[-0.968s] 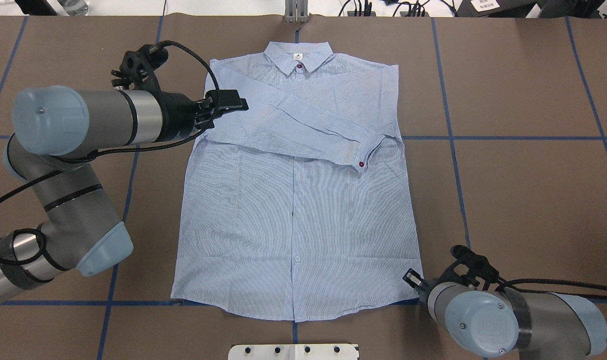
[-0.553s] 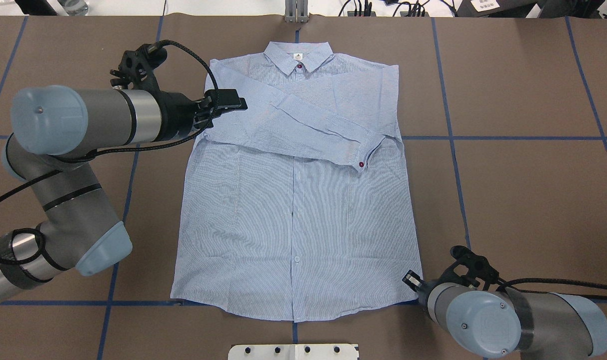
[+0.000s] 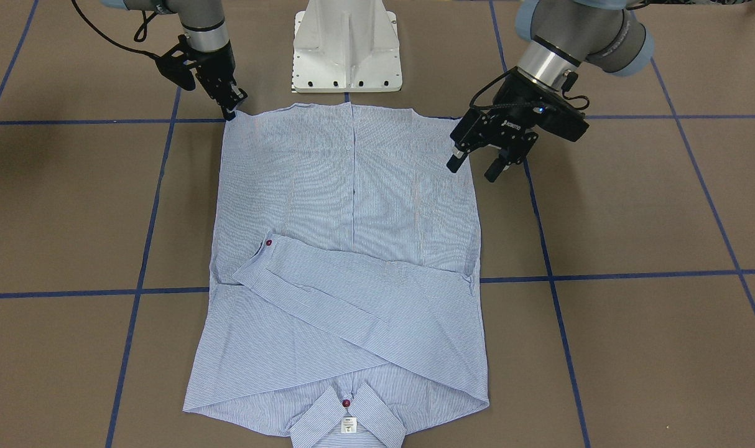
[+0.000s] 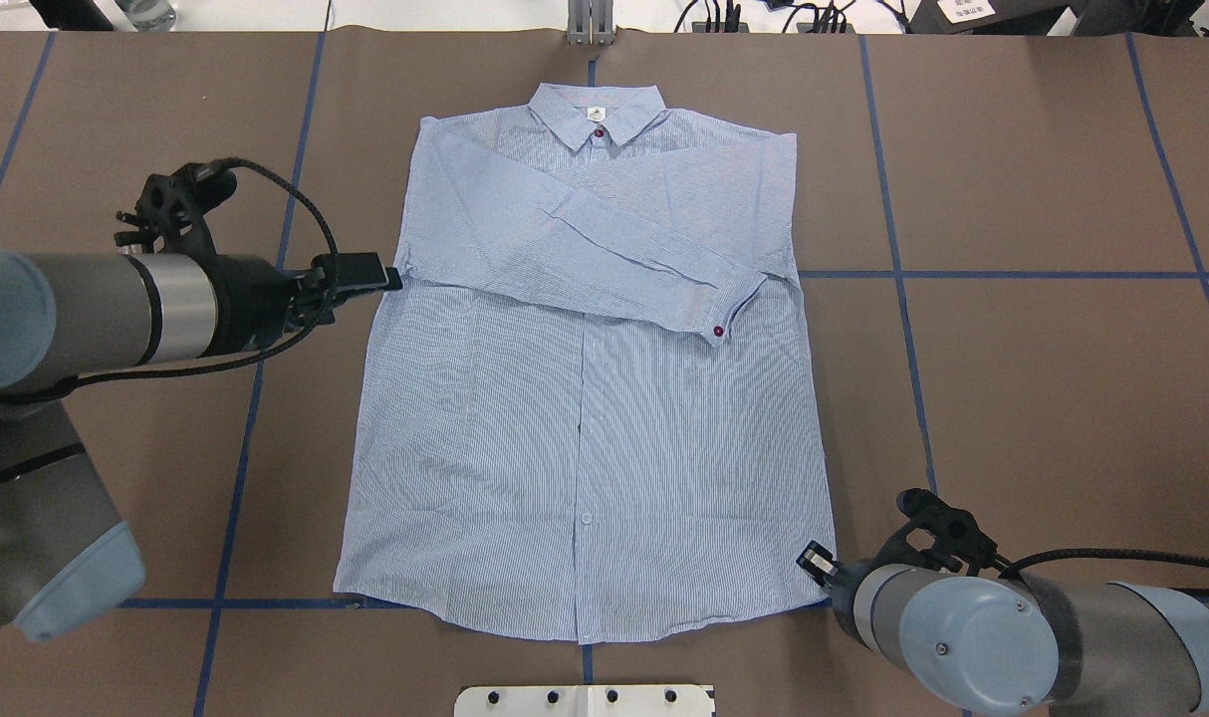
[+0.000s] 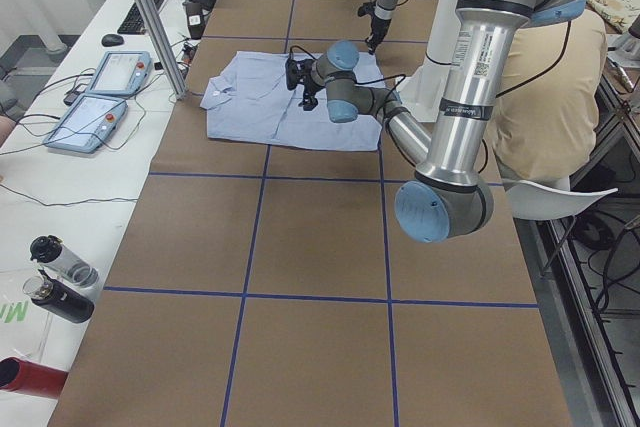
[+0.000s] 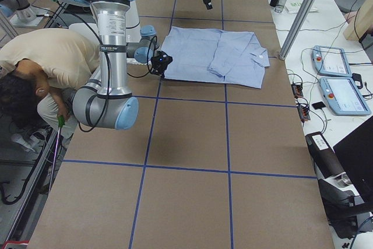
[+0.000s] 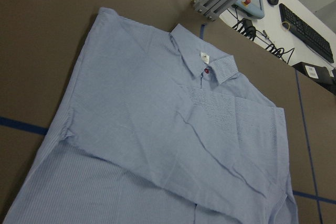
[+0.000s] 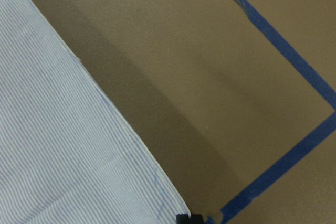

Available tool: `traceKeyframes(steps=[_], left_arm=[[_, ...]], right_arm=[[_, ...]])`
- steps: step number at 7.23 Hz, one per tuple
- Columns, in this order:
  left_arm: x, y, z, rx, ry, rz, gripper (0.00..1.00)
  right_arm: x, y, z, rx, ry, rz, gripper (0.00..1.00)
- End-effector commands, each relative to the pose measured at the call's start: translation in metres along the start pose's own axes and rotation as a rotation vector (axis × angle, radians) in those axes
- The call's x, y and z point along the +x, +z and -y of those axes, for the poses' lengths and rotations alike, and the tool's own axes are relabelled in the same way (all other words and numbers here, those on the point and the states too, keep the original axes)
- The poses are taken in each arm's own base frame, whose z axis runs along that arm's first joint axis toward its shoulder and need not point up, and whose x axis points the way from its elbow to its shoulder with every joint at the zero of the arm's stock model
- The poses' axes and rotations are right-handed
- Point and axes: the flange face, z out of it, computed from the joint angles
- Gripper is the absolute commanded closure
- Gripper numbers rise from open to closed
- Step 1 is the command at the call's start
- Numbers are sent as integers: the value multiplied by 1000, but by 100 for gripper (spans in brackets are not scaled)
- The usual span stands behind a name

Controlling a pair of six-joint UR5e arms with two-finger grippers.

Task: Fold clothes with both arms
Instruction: 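Lower the left gripper to the hem corner nearest the robot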

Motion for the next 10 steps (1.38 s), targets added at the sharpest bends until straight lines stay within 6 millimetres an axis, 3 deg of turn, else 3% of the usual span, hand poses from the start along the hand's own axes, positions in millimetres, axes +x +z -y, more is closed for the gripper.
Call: traceKeyframes(steps=[1, 2, 3, 7, 10], left_arm=[[-11, 4, -85, -155, -33, 171, 0], [-15, 19, -145, -238, -100, 212, 0], [-24, 31, -182, -246, -114, 253, 0], [-45, 35, -189, -283, -121, 337, 1], [-66, 51, -191, -277, -117, 388, 8]], right_arm=[[1, 2, 0, 5, -1, -1, 100], [1, 3, 0, 6, -2, -2, 100], [1, 3, 0, 7, -2, -1, 100], [1, 4, 2, 13, 0, -3, 100], [1, 5, 2, 14, 0, -4, 100]])
